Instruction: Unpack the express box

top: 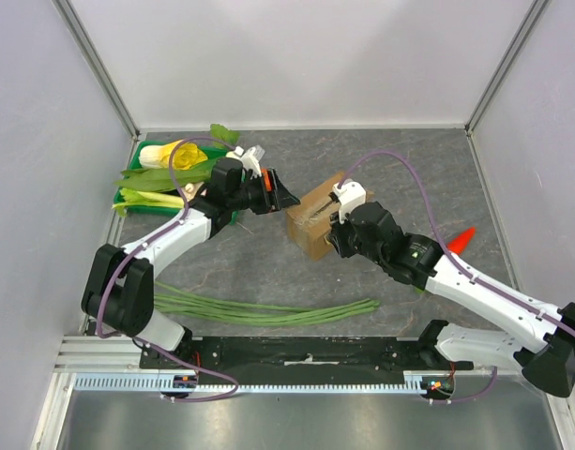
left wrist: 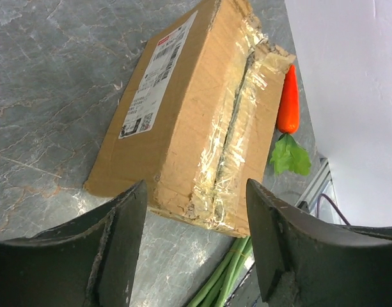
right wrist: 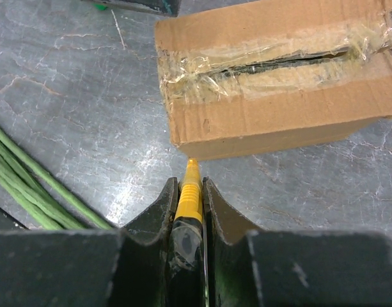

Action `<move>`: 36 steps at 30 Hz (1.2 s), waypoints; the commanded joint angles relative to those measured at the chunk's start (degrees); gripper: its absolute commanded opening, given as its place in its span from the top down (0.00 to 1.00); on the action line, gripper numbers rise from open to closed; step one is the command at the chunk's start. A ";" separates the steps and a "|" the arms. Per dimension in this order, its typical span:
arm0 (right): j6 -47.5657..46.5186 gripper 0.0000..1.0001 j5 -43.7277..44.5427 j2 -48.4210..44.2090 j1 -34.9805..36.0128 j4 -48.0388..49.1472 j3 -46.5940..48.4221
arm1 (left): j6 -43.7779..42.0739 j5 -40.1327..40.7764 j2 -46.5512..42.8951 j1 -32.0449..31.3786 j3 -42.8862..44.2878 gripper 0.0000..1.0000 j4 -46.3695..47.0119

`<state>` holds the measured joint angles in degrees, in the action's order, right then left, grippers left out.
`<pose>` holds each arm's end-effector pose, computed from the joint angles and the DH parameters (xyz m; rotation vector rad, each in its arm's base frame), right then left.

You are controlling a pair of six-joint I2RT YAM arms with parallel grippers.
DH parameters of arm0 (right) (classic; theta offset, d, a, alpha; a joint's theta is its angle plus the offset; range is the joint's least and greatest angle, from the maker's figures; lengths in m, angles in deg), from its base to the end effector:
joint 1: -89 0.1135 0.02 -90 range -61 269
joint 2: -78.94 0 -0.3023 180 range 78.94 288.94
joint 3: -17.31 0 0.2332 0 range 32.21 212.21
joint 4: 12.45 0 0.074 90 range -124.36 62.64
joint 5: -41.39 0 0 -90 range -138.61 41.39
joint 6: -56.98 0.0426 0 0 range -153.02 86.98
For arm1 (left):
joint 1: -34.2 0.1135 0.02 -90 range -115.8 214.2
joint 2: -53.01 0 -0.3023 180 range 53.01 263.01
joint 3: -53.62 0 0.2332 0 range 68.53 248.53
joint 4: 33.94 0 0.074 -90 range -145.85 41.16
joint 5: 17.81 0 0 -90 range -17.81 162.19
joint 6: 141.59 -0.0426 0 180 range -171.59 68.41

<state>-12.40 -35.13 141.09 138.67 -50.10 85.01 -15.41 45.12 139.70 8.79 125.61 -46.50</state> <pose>0.1426 0.1526 0.3420 -0.4025 2.1131 0.4761 0.2876 -0.1581 0.3049 0.1134 2.1889 -1.1253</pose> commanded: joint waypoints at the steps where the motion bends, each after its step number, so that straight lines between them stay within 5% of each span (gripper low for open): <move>1: -2.34 1.00 -3.28 -0.37 0.08 -0.90 5.20 | -2.09 2.10 -0.66 0.10 -0.48 0.32 -2.00; 6: -3.48 1.00 -3.46 1.83 0.08 0.15 8.81 | 3.87 7.56 1.19 0.18 2.07 0.41 -9.90; 20: -4.63 1.00 -1.00 7.02 0.08 8.50 9.70 | 13.65 1.49 4.27 0.18 2.25 0.53 -10.17; 36: -9.11 1.00 0.23 9.83 2.27 27.92 -0.41 | 16.02 1.67 6.29 0.18 3.74 0.79 -13.07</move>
<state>-19.59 -36.45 150.34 140.16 -30.73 87.68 -0.70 46.65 144.90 9.01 128.01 -56.53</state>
